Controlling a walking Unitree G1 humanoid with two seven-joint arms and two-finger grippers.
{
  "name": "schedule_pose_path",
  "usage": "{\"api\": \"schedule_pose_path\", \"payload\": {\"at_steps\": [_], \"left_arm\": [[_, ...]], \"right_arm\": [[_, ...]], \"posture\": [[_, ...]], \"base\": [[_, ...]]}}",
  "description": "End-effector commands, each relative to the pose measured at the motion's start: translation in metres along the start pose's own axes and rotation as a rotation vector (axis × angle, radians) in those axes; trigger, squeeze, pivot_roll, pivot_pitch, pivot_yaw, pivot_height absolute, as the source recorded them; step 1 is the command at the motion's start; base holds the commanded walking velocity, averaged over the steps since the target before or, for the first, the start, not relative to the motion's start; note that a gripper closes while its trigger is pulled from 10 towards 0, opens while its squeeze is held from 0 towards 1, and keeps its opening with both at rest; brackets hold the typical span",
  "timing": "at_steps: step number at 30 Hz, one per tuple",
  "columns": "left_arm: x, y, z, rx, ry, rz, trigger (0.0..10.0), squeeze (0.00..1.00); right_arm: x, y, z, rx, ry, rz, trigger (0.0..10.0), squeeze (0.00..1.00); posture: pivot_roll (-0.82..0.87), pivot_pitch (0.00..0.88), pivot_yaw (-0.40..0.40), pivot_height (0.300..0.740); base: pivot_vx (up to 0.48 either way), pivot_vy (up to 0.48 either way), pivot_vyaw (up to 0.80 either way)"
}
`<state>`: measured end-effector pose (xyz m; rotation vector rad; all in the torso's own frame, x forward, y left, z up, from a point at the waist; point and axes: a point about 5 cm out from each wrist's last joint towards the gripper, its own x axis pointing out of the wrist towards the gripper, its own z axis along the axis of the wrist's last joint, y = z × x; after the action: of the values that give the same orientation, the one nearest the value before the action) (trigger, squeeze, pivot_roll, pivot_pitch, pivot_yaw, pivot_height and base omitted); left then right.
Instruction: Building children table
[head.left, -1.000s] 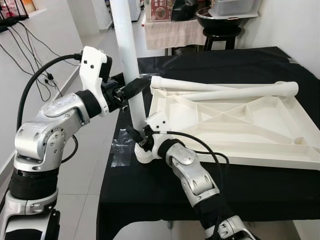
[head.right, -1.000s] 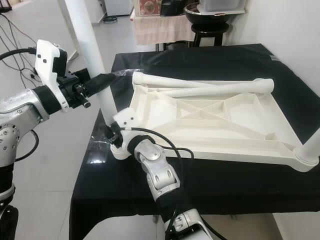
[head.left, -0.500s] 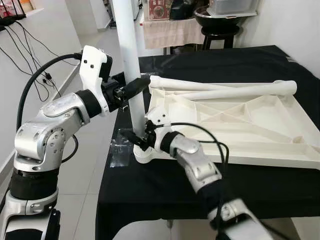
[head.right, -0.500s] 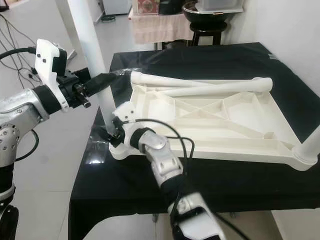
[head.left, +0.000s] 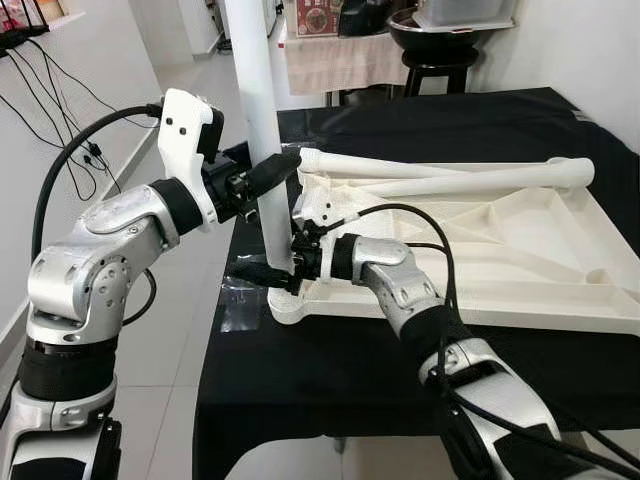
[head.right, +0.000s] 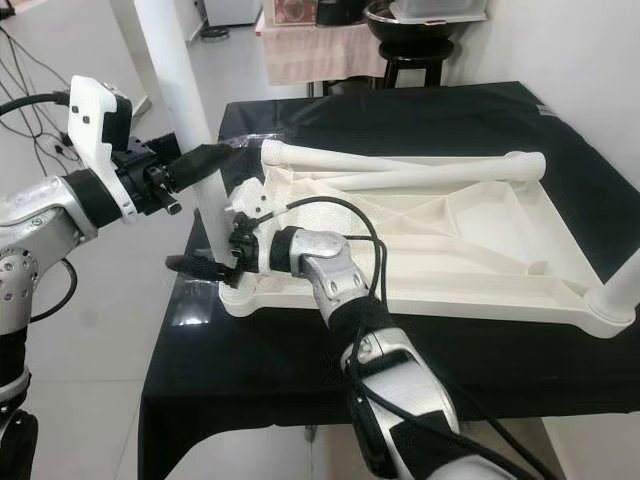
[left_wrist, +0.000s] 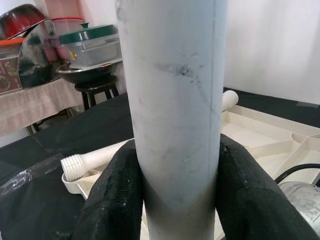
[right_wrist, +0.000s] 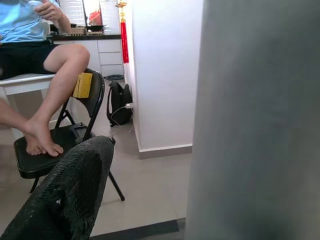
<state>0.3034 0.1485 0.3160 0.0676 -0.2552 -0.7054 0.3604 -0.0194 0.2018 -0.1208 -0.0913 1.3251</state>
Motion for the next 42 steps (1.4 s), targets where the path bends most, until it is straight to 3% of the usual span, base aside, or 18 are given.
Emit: {"api": "schedule_pose_path", "payload": {"at_steps": [1, 2, 14, 15, 18, 19, 20, 22, 23, 24, 25, 27, 28, 31, 37, 42], "left_arm": [[-0.003, 0.001, -0.006, 0.001, 0.035, 0.018, 0.0, 0.00], [-0.004, 0.001, -0.005, 0.003, 0.037, 0.019, 0.0, 0.00], [-0.006, 0.002, -0.004, 0.008, 0.042, 0.027, 0.0, 0.00], [-0.006, 0.002, -0.006, 0.013, 0.050, 0.033, 1.6, 0.00], [-0.006, 0.002, -0.006, 0.013, 0.050, 0.033, 1.6, 0.00], [-0.006, 0.003, -0.006, 0.010, 0.048, 0.051, 10.0, 0.00], [-0.007, 0.005, -0.006, -0.001, 0.039, 0.068, 10.0, 1.00], [-0.008, 0.005, -0.006, -0.005, 0.032, 0.069, 10.0, 1.00], [-0.008, 0.006, -0.004, -0.007, 0.027, 0.080, 10.0, 1.00], [-0.008, 0.006, -0.004, -0.007, 0.027, 0.080, 10.0, 1.00], [-0.009, 0.007, -0.004, -0.008, 0.030, 0.088, 10.0, 1.00], [-0.011, 0.009, -0.004, -0.008, 0.047, 0.100, 10.0, 1.00], [-0.011, 0.008, -0.007, -0.015, 0.061, 0.089, 10.0, 0.00], [-0.010, 0.008, -0.010, -0.018, 0.068, 0.084, 10.0, 0.00], [0.002, 0.002, -0.009, -0.013, 0.051, 0.047, 10.0, 0.00], [0.000, 0.004, -0.009, -0.008, 0.048, 0.058, 10.0, 0.00]], "right_arm": [[0.006, 0.004, -0.001, -0.002, 0.006, 0.032, 6.4, 0.00], [0.007, 0.005, -0.005, 0.009, 0.009, 0.040, 0.0, 0.00], [0.001, 0.004, -0.015, 0.025, 0.010, 0.042, 0.0, 0.00], [-0.001, 0.003, -0.016, 0.015, 0.010, 0.029, 0.0, 0.00], [-0.001, 0.003, -0.016, 0.015, 0.010, 0.029, 0.0, 0.00], [-0.004, 0.003, -0.018, 0.003, 0.004, 0.013, 0.0, 0.00], [-0.006, 0.003, -0.019, -0.009, -0.007, 0.005, 0.0, 0.00], [-0.010, 0.004, -0.021, -0.020, -0.004, -0.020, 0.0, 0.00], [-0.012, 0.005, -0.031, -0.027, 0.058, -0.135, 0.0, 0.00], [-0.012, 0.005, -0.031, -0.027, 0.058, -0.135, 0.0, 0.00], [-0.019, 0.008, -0.051, -0.022, 0.191, -0.466, 0.0, 0.00], [-0.021, 0.038, -0.063, -0.058, 0.229, -0.580, 0.0, 0.00], [-0.018, 0.046, -0.060, -0.057, 0.193, -0.595, 0.0, 0.00], [-0.014, 0.048, -0.058, -0.045, 0.173, -0.571, 0.0, 0.00], [0.001, 0.033, -0.051, -0.049, 0.142, -0.575, 0.0, 0.00], [0.008, 0.031, -0.046, -0.054, 0.128, -0.559, 0.0, 0.00]], "posture": [[0.02, 0.085, 0.037, 0.740], [0.03, 0.087, 0.035, 0.740], [0.02, 0.104, 0.037, 0.740], [0.02, 0.104, 0.035, 0.740], [0.02, 0.104, 0.035, 0.740], [0.02, 0.106, 0.036, 0.740], [0.02, 0.106, 0.036, 0.740], [0.02, 0.112, 0.032, 0.740], [0.03, 0.114, 0.024, 0.740], [0.03, 0.114, 0.024, 0.740], [0.02, 0.115, 0.018, 0.740], [0.01, 0.119, 0.022, 0.740], [-0.01, 0.113, 0.037, 0.740], [-0.01, 0.113, 0.037, 0.740], [-0.02, 0.088, 0.029, 0.740], [-0.02, 0.083, 0.029, 0.740]], "base": [[0.000, 0.000, 0.00], [0.000, 0.000, 0.00], [0.000, 0.000, 0.00], [0.000, 0.000, 0.00], [0.000, 0.000, 0.00], [0.000, 0.000, 0.00], [0.000, 0.000, 0.00], [0.000, 0.000, 0.00], [0.000, 0.000, 0.00], [0.000, 0.000, 0.00], [0.000, 0.000, 0.00], [0.000, 0.000, 0.00], [0.000, 0.000, 0.00], [0.000, 0.000, 0.00], [0.000, 0.000, 0.00], [0.000, 0.000, 0.00]]}}
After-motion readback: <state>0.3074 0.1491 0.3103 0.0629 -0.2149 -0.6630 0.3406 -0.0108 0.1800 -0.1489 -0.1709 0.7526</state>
